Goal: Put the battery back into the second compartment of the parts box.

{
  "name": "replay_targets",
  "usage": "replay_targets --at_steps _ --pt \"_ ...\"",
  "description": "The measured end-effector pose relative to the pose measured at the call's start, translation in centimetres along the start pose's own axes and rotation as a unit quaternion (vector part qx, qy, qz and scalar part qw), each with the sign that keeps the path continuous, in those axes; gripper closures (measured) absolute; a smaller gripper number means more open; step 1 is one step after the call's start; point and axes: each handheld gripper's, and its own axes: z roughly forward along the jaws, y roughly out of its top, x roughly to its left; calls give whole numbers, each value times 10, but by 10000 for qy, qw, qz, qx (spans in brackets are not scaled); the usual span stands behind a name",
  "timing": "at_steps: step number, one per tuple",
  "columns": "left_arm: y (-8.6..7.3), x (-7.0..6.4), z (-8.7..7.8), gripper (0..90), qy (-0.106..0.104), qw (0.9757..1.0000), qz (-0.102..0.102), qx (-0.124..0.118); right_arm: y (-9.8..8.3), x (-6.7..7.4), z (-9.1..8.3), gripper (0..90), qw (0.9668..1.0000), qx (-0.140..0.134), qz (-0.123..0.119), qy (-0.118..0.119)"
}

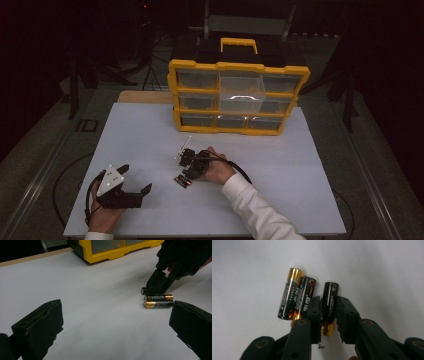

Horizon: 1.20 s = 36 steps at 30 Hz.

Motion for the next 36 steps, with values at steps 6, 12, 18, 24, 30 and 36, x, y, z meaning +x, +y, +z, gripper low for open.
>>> replay_targets --at_steps 6,12,18,24,30,36 --pt "0 0 0 0 -4 10000 16 17 1 2 -1 769 9999 55 -127 -104" --pt "0 0 1 0 -18 10000 10 31 1 -2 -19 768 9998 -164 -146 3" --pt "0 -1 1 0 -20 10000 19 42 1 -5 -36 768 9995 -299 -117 52" --pt "0 -1 1 0 -18 10000 23 45 3 -9 -65 767 9985 -543 -58 77" --pt "0 -1 2 0 -24 10000 14 40 5 -8 -104 767 9980 -607 -139 102" --pt "0 -1 2 0 -24 10000 23 40 5 -9 -131 767 9970 -746 -165 105"
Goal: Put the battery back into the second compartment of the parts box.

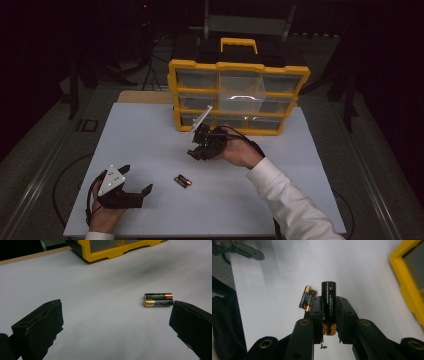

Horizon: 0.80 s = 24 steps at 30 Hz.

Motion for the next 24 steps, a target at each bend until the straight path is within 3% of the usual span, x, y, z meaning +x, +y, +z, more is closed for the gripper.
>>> replay_targets --at_steps 3,14,24 --pt "0 -1 1 0 -15 10000 9 7 4 -1 -22 767 9998 -138 -19 -104" --pt "0 -1 2 0 -32 10000 -2 33 15 -11 -71 767 9984 -436 65 -360" --pt "0 -1 2 0 -31 10000 -6 46 25 -33 -112 767 9941 -833 407 -562"
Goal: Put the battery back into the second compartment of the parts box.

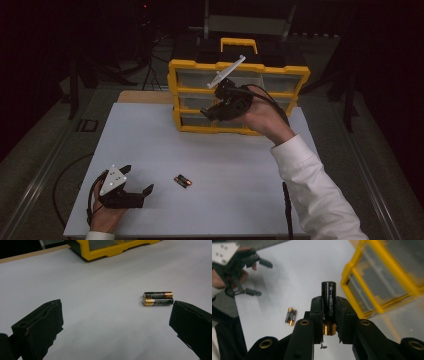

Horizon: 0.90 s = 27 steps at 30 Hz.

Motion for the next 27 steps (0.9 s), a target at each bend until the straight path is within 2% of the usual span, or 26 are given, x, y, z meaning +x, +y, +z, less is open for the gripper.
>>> replay_targets --at_steps 7,15,21,27 --pt "0 0 0 0 -9 10000 11 15 10 -18 -21 768 9995 -152 236 -171" --pt "0 0 0 0 -11 10000 0 17 16 -34 -45 767 9970 -467 540 -298" --pt "0 0 0 0 -16 10000 11 47 13 -46 -56 767 9941 -436 783 -615" --pt "0 0 0 0 -21 10000 5 47 7 -56 -56 765 9909 -260 941 -924"
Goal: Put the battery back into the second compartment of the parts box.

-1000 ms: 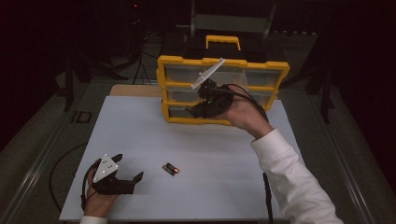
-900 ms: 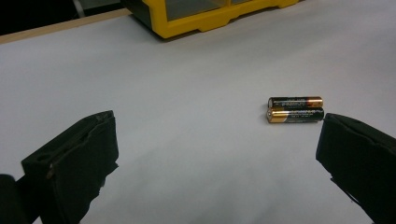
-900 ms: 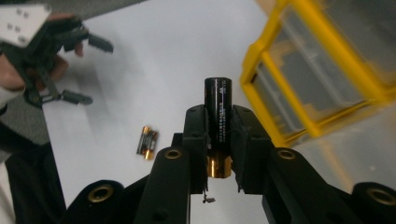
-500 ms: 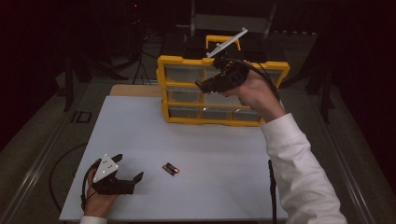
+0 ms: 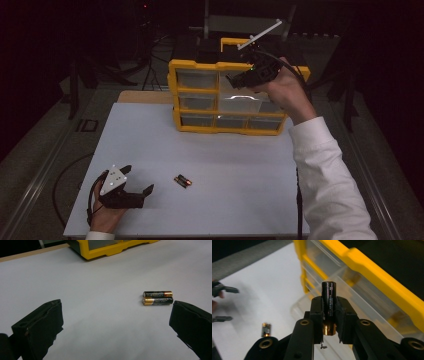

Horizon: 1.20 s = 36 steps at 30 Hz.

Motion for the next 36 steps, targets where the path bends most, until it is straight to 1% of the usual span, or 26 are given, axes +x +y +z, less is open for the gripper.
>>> replay_targets --at_steps 1,2,3,4,5,6,7,9,11,15,19,22,24,27,32,35,36 --pt "0 0 0 0 2 10000 2 5 0 -1 1 754 10000 13 30 -68" --pt "0 0 0 0 4 10000 6 11 -1 -3 2 632 9999 -16 32 -96" --pt "0 0 0 0 3 10000 9 10 -1 -4 3 508 9999 -28 130 -15" --pt "0 0 0 0 0 10000 11 7 -1 -4 4 377 9999 -25 138 4" --pt "0 0 0 0 0 10000 9 6 -2 -4 5 314 9999 12 131 14" --pt "0 0 0 0 -2 10000 7 8 -2 -3 7 272 9999 47 142 -3" --pt "0 0 0 0 -1 10000 7 9 -2 -2 8 259 9999 57 109 -17" --pt "0 0 0 0 -3 10000 6 8 -2 2 8 209 10000 15 28 41" --pt "0 0 1 0 -2 10000 4 11 -1 7 8 181 10000 -68 -20 60" --pt "0 0 0 0 -2 10000 0 7 2 19 8 149 9994 -174 -187 245" --pt "0 0 0 0 0 10000 1 8 6 32 8 139 9979 -296 -397 411" --pt "0 0 0 0 1 10000 0 -3 8 40 10 135 9969 -352 -509 490" --pt "0 0 0 0 6 10000 -13 -17 9 45 13 135 9959 -389 -594 559" --pt "0 0 -1 0 8 10000 -18 -30 10 54 18 135 9945 -449 -657 678" --pt "0 0 -1 0 13 10000 -11 -38 6 67 30 135 9927 -435 -797 794" --pt "0 0 -1 0 18 10000 -20 -53 2 73 38 136 9930 -420 -835 720" --pt "0 0 -1 0 17 10000 -23 -59 1 75 41 136 9927 -416 -862 740"
